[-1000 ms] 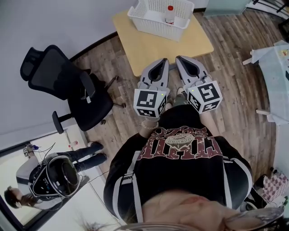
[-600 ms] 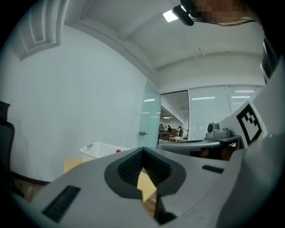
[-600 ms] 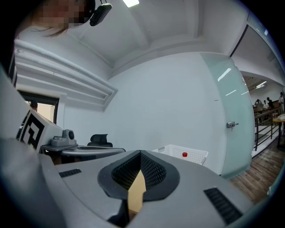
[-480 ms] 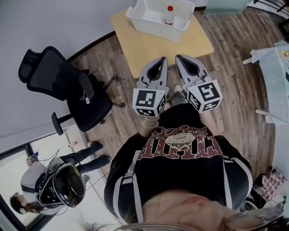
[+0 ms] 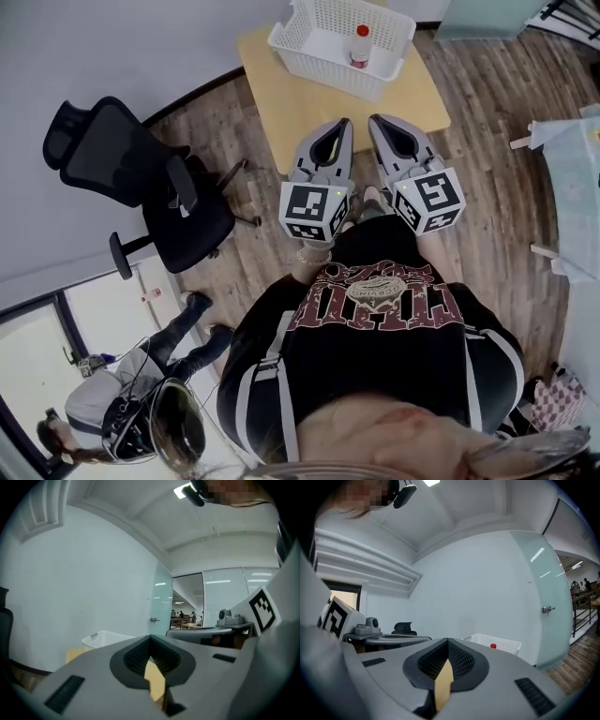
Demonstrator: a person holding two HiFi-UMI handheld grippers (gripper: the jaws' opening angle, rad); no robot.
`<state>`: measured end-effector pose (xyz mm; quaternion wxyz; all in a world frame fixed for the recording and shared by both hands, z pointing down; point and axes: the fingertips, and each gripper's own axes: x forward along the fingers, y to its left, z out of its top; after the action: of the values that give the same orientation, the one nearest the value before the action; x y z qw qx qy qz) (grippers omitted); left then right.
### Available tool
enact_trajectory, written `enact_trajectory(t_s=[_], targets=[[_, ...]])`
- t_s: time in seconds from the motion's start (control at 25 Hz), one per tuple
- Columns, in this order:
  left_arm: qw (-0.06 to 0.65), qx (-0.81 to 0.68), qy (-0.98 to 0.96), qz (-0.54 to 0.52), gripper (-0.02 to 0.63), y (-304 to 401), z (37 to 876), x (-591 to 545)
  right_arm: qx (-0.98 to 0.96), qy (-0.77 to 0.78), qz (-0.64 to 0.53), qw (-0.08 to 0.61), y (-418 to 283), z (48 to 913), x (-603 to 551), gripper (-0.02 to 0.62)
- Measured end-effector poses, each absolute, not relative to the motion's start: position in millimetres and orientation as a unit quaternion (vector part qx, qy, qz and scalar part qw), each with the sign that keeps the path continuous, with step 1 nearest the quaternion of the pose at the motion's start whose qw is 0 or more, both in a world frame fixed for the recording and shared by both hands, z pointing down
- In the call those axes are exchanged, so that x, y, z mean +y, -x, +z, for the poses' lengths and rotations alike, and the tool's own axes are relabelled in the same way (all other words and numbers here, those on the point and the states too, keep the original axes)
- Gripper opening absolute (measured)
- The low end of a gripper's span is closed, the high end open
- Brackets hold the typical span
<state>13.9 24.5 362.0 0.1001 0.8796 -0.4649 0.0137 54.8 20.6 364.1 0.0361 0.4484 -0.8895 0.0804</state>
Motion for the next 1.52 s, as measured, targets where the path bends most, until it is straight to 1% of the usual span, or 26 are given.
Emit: enact_trajectory(t_s=[0.6,0.96,1.52], targets=[[0.105,-0.501,-0.859,0.014,0.046,-45,362,-43,-0.908,-0.408,0.084,0.04,-83,364,-50,0.017],[0.109,-0.524,-0.844,0.015,0.046,-60,364,-79,-0.912,-0.397,0.089,0.042,-112,370,-91,0.017],[0.114,-0.537,-0.836,0.017,0.046,-69,374,-102,-0.919,-0.382,0.086,0.05,-118,377,-116,0.017]])
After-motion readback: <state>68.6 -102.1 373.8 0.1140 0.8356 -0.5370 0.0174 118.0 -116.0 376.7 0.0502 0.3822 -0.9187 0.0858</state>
